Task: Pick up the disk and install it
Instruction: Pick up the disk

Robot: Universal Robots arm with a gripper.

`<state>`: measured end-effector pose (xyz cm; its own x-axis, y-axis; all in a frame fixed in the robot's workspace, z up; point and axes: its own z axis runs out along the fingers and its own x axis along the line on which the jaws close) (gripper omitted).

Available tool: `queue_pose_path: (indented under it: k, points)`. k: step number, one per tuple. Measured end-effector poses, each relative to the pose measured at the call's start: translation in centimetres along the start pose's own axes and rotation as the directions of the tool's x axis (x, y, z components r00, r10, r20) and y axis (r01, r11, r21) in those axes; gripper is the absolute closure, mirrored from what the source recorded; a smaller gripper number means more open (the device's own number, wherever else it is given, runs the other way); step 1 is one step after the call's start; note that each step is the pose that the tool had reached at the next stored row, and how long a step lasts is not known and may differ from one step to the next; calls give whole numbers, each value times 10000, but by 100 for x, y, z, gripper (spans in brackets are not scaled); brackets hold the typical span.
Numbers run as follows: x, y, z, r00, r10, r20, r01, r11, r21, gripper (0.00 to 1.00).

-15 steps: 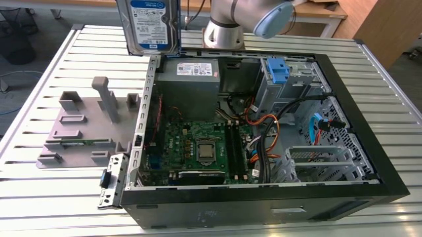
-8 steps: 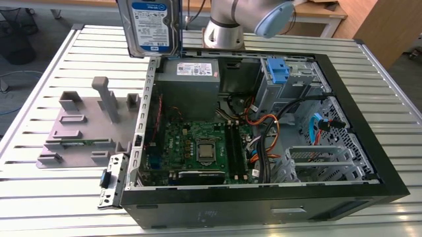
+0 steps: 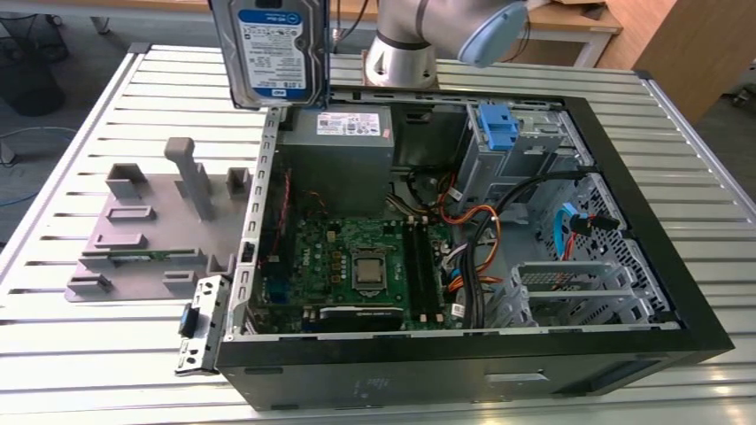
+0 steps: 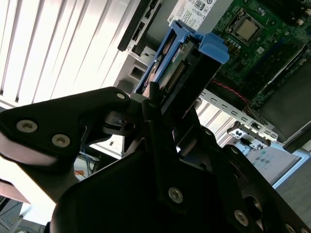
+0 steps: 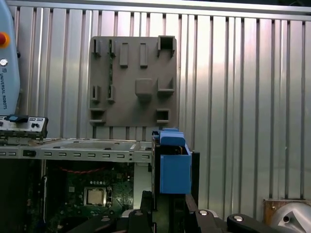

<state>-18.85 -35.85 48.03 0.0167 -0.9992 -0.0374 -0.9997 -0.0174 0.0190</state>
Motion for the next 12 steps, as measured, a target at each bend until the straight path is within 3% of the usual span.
queue_pose_path:
  k: [5, 12]
  points:
    - [29, -89, -3, 10000, 3, 0, -3, 10000, -45, 65]
    - [62, -262, -8, 10000, 6, 1, -6, 9999, -134, 65]
